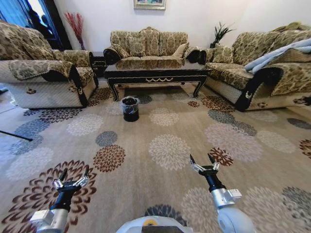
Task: Move to the front of the table and pick up the trash from the floor, then place it into the trash bin.
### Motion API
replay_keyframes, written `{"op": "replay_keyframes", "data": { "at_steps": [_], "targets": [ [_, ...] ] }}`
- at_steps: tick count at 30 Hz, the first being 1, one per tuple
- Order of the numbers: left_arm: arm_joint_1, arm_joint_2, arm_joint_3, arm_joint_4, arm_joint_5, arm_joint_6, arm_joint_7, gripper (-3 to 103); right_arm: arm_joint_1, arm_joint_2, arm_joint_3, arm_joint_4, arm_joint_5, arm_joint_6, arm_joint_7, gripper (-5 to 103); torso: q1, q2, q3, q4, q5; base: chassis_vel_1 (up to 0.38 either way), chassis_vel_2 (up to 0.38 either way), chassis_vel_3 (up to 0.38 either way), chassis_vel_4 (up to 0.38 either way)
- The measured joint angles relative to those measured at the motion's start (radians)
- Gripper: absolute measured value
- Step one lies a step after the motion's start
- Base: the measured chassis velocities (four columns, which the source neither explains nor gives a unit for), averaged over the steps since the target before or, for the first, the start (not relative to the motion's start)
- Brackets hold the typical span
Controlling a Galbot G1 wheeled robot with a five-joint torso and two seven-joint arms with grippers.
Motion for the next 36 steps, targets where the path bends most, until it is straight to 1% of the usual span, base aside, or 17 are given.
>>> {"op": "replay_keyframes", "data": {
  "at_steps": [5,7,9,21,25,33,36],
  "targets": [
    [0.000,0.000,0.000,0.000,0.000,0.000,0.000,100,0.000,0.000,0.000,0.000,0.000,0.000,0.000,100,0.000,0.000,0.000,0.0001,-0.0006,0.175,-0.222,-0.167,0.206],
    [0.000,0.000,0.000,0.000,0.000,0.000,0.000,100,-0.001,0.000,0.000,0.000,0.000,0.000,0.000,100,0.000,0.000,-0.001,0.0001,-0.0001,0.132,-0.159,-0.110,0.133],
    [0.000,0.000,0.000,0.000,0.000,0.000,0.000,100,-0.001,0.000,0.000,0.000,0.000,0.000,0.000,100,0.000,0.000,0.000,-0.0001,-0.0004,0.075,-0.076,-0.047,0.030],
    [0.000,0.000,0.000,0.000,0.000,0.000,0.000,100,0.000,0.000,0.000,0.000,0.000,0.000,0.000,100,0.000,0.000,0.000,0.0000,-0.0003,-0.011,0.009,0.016,-0.013],
    [0.000,0.000,0.000,0.000,0.000,0.000,0.000,100,0.000,0.000,0.000,0.000,0.000,0.000,0.000,100,0.001,0.008,0.006,0.0000,-0.0003,0.000,0.000,0.000,0.000],
    [0.000,0.000,0.000,0.000,0.000,0.000,0.000,100,0.000,0.000,0.000,0.000,0.000,0.000,0.000,100,0.001,0.045,0.043,0.0000,-0.0003,0.000,0.000,0.000,0.000],
    [0.000,0.000,0.000,0.000,0.000,0.000,0.000,100,0.000,0.000,0.000,0.000,0.000,0.000,0.000,100,0.003,0.054,0.051,0.0000,-0.0003,0.000,0.000,0.000,0.000]
  ]
}}
